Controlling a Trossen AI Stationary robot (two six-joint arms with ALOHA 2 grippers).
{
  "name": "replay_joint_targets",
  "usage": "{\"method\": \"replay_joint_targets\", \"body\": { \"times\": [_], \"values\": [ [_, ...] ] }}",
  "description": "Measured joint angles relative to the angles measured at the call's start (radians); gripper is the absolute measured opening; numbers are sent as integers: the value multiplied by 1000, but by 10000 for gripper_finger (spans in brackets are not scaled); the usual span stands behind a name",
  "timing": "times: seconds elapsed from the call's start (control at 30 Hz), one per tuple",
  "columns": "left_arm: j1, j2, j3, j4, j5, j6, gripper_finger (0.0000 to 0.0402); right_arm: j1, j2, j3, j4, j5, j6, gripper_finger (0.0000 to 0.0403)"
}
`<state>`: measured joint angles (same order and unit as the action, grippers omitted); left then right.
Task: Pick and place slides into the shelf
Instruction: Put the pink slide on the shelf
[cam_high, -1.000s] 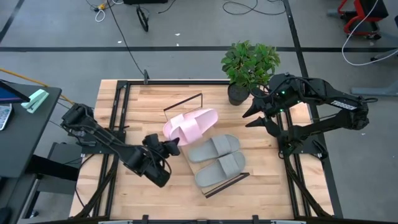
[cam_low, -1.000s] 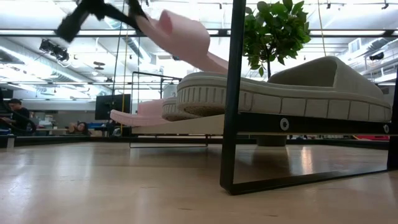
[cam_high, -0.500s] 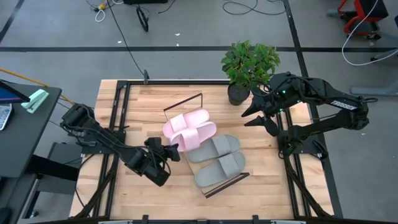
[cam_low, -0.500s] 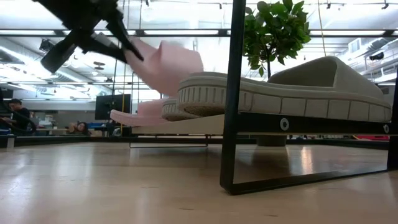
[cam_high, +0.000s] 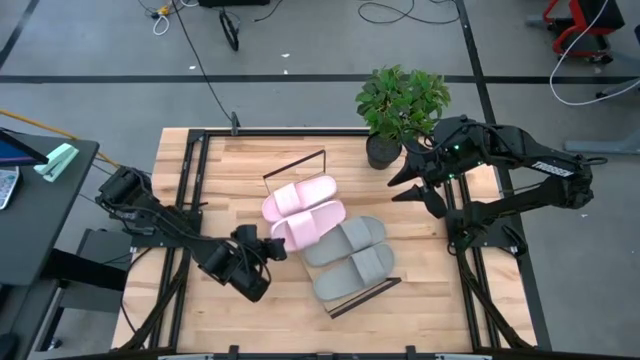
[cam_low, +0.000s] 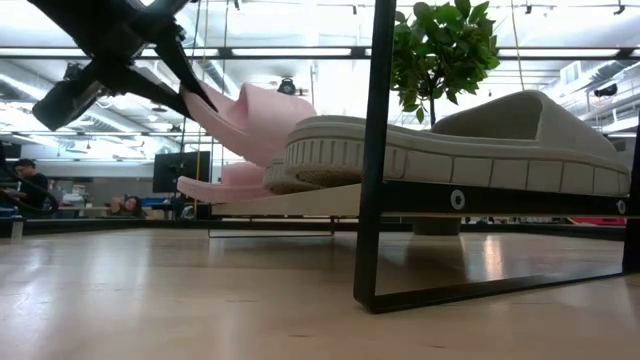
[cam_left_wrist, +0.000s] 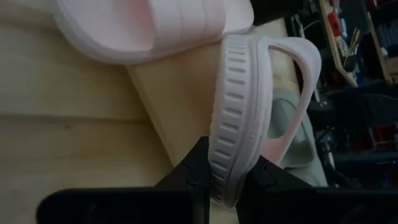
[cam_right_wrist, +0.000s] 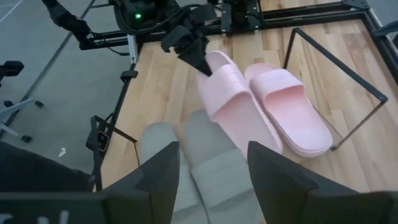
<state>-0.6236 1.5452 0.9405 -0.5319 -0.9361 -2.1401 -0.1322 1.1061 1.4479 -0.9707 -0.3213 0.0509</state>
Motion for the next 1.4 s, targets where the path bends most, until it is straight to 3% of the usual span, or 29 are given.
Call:
{"method": "replay_joint_targets", "body": {
  "times": [0.5,0.83,1.07,1.4],
  "values": [
    [21,5,0,-40,31,19,40,0,0,0,0,9,35,193],
    [26,141,1,67,68,-52,61,0,0,0,0,10,67,193],
    [26,170,1,73,30,-35,52,0,0,0,17,10,81,193],
    [27,170,1,69,9,37,110,0,26,0,31,9,80,193]
  ]
}}
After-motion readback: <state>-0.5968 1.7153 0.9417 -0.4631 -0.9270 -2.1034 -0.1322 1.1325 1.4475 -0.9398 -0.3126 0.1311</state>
